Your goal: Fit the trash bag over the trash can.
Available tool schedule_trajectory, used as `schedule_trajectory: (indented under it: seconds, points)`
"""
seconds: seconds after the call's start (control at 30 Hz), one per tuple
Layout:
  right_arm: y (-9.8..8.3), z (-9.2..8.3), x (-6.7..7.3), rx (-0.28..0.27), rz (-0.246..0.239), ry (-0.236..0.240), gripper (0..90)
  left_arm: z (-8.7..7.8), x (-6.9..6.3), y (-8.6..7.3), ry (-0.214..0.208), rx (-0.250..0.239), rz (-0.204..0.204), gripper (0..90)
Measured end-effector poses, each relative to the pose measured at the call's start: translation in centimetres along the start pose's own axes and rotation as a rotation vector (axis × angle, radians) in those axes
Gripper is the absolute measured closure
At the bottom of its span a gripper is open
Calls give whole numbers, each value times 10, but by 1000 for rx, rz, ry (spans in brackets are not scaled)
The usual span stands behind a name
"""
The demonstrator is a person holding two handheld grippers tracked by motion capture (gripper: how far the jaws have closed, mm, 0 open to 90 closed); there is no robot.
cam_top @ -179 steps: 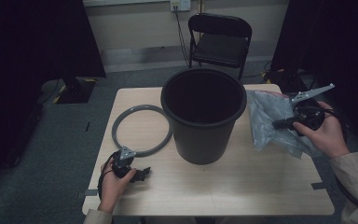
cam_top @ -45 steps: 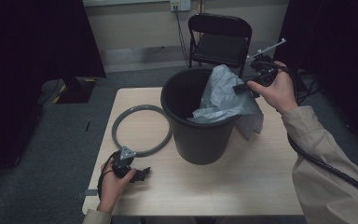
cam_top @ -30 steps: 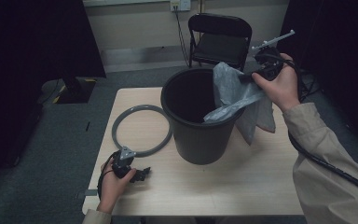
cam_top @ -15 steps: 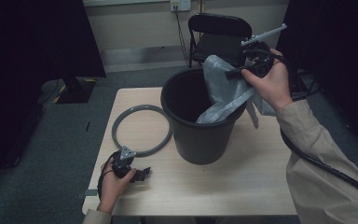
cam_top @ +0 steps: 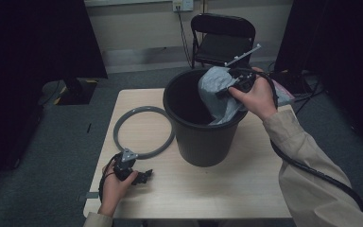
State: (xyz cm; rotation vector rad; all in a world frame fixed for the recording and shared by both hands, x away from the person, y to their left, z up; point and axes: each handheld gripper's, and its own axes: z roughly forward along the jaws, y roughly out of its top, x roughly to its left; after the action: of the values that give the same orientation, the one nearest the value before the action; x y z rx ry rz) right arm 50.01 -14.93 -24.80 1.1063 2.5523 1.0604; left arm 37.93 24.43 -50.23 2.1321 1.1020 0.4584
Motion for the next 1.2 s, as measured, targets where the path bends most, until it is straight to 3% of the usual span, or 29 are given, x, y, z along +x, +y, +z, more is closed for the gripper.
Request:
schedule_trajectory:
  seconds: [0.33, 0.53, 0.73, 1.0, 1.2]
  points:
    - [-4, 9, 6, 68, -34, -9, 711, 0, 0, 0, 0, 0, 0, 0]
    - [-5, 6, 4, 38, -16, 47, 585, 0, 0, 0, 0, 0, 0, 0]
    - [0, -12, 2, -4, -12, 35, 500, 0, 0, 0, 0, 0, 0, 0]
    - [3, -34, -8, -46, 13, 7, 485, 0, 0, 0, -2, 0, -2, 0]
    - [-1, -28, -13, -23, 26, -1, 560, 0, 0, 0, 0, 0, -1, 0]
